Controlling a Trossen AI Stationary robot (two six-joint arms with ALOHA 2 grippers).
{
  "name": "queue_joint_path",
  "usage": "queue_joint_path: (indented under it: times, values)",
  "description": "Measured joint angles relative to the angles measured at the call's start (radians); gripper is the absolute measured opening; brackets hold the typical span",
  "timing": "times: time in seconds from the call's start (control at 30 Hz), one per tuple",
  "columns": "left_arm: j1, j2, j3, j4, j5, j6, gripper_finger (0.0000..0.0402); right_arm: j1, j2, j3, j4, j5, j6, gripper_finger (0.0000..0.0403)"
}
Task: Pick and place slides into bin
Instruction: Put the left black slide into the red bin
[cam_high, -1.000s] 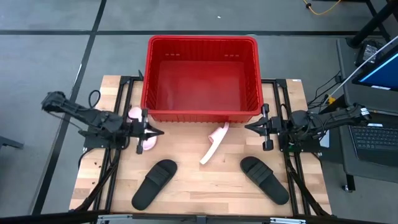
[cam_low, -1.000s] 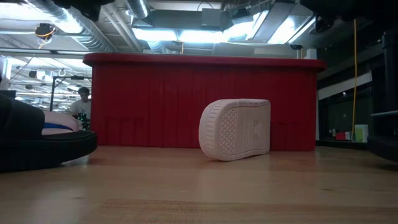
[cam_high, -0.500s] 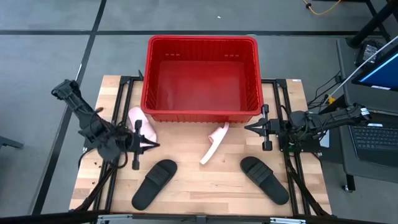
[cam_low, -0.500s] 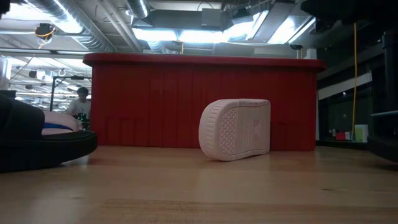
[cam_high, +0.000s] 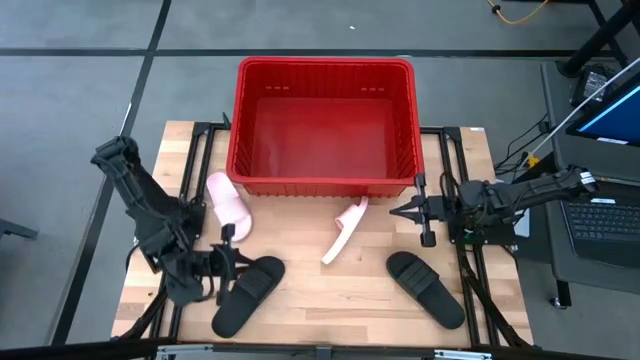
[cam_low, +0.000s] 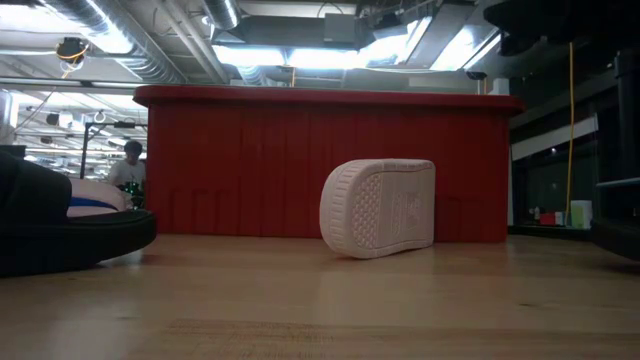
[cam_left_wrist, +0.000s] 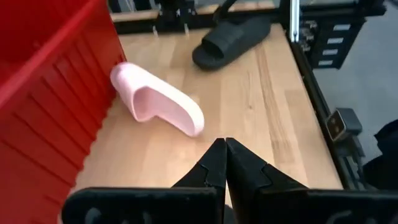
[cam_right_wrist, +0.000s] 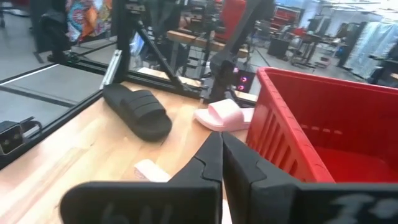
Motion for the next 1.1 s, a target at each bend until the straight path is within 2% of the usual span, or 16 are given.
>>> queue_joint_path:
  times: [0.17, 0.37, 0.53, 0.7, 1.1]
  values:
    - [-0.027, 0.110, 0.087, -0.149, 0.008, -0.154, 0.0003, 0.000, 0.025, 0.000, 0.040, 0.000, 0.002, 0.0006]
    - [-0.028, 0.195, 0.102, -0.250, 0.107, -0.340, 0.0003, 0.000, 0.045, 0.000, 0.058, 0.000, 0.002, 0.0006]
    - [-0.027, 0.258, 0.096, -0.263, 0.132, -0.368, 0.0004, 0.000, 0.061, 0.000, 0.086, 0.000, 0.007, 0.0006]
    - [-0.030, 0.323, 0.096, -0.264, 0.170, -0.414, 0.0004, 0.000, 0.066, 0.000, 0.101, 0.000, 0.104, 0.0006]
    - [-0.005, 0.441, 0.096, -0.263, 0.269, -0.477, 0.0004, 0.000, 0.066, 0.000, 0.101, 0.000, 0.100, 0.0006]
